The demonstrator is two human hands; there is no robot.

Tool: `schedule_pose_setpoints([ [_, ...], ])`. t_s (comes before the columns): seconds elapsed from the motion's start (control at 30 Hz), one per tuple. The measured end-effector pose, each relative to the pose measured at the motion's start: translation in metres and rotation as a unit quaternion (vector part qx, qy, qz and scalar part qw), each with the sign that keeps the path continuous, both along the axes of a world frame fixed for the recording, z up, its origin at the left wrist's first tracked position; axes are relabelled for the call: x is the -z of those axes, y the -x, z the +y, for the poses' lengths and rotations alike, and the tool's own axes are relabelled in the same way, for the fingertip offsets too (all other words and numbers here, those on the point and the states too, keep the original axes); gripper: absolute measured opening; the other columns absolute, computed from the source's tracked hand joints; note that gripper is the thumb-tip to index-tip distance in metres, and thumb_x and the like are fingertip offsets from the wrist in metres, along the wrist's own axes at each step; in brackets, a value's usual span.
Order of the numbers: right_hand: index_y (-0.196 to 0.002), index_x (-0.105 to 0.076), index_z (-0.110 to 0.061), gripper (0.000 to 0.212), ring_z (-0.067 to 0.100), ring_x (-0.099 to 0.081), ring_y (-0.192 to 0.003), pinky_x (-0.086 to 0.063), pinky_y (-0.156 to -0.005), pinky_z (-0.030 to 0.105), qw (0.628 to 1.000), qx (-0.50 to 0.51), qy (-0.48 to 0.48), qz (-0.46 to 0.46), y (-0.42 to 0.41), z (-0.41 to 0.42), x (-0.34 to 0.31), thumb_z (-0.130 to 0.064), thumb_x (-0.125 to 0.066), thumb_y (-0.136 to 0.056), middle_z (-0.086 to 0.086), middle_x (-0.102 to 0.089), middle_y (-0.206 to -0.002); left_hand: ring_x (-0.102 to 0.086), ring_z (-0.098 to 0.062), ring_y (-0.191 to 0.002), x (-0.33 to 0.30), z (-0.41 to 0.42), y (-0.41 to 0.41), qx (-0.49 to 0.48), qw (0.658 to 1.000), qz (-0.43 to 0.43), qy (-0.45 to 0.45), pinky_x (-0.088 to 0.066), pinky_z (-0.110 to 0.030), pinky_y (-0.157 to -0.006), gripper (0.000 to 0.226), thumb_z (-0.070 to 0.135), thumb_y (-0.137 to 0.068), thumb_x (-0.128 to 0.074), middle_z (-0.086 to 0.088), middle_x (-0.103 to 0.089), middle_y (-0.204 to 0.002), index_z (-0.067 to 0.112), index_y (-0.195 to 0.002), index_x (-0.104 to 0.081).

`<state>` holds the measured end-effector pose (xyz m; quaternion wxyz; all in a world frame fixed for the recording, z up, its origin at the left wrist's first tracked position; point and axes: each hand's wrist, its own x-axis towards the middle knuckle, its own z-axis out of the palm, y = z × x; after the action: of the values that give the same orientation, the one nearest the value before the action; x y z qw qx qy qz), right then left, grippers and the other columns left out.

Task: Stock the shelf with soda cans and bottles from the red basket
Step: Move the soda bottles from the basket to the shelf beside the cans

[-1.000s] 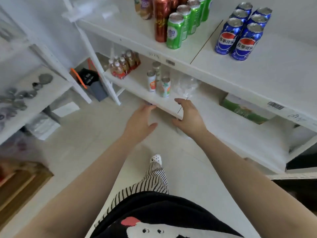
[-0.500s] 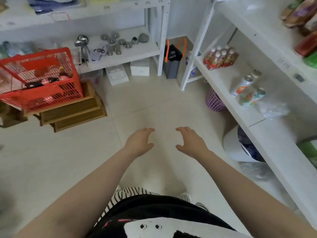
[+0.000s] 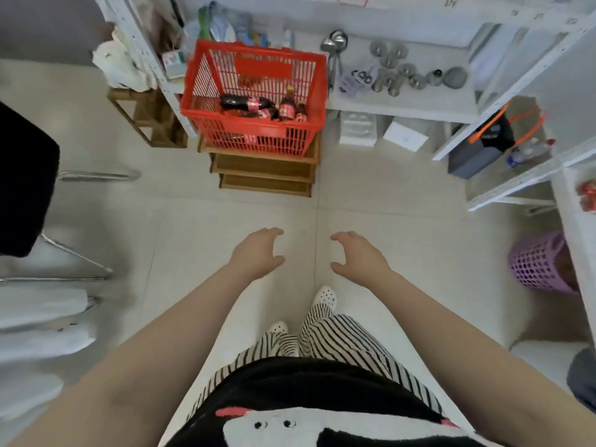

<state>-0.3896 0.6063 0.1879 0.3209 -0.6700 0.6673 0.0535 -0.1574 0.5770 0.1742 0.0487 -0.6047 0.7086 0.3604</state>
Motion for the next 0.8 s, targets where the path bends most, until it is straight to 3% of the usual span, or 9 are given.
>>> schedule_pose_setpoints([
  [0.23, -0.140, -0.039, -0.022, 0.063, 0.023, -0.047, -0.124, -0.045, -0.088, 0.036, 0.998, -0.069, 0.001, 0.010, -0.036, -0.127, 0.020, -0.030, -0.063, -0.083, 0.002, -0.046, -0.138, -0.048, -0.022, -0.126, 0.005, -0.098, -0.032, -0.051, 0.999, -0.007, 0.005, -0.045, -0.037, -0.097, 0.065, 0.034, -0.084, -0.063, -0.002, -0.051, -0.137, 0.025, -0.143, -0.038],
  [0.47, -0.138, -0.043, -0.017, 0.063, 0.026, -0.049, -0.122, -0.046, -0.095, 0.039, 0.994, -0.109, 0.005, 0.007, -0.059, -0.265, 0.016, -0.027, -0.066, -0.080, 0.007, -0.050, -0.134, -0.046, -0.022, -0.128, -0.010, -0.220, -0.054, -0.080, 0.996, -0.009, 0.024, -0.045, -0.039, -0.099, 0.064, 0.033, -0.084, -0.063, -0.003, -0.049, -0.141, 0.023, -0.143, -0.038],
  [0.67, -0.136, -0.046, -0.017, 0.064, 0.025, -0.050, -0.122, -0.044, -0.098, 0.036, 0.996, -0.084, 0.008, -0.016, -0.073, -0.357, 0.016, -0.026, -0.069, -0.077, 0.007, -0.052, -0.132, -0.048, -0.019, -0.127, -0.011, -0.320, -0.061, -0.068, 0.997, 0.023, 0.029, -0.045, -0.039, -0.100, 0.062, 0.030, -0.083, -0.065, -0.001, -0.050, -0.141, 0.023, -0.140, -0.042],
  [0.8, -0.136, -0.045, -0.019, 0.066, 0.025, -0.050, -0.122, -0.045, -0.098, 0.039, 1.000, -0.012, -0.008, -0.019, -0.082, -0.410, 0.024, -0.032, -0.069, -0.077, 0.005, -0.052, -0.132, -0.050, -0.023, -0.125, 0.001, -0.398, -0.071, -0.022, 0.999, 0.025, 0.033, -0.042, -0.035, -0.100, 0.062, 0.031, -0.081, -0.067, -0.003, -0.053, -0.136, 0.020, -0.138, -0.045],
])
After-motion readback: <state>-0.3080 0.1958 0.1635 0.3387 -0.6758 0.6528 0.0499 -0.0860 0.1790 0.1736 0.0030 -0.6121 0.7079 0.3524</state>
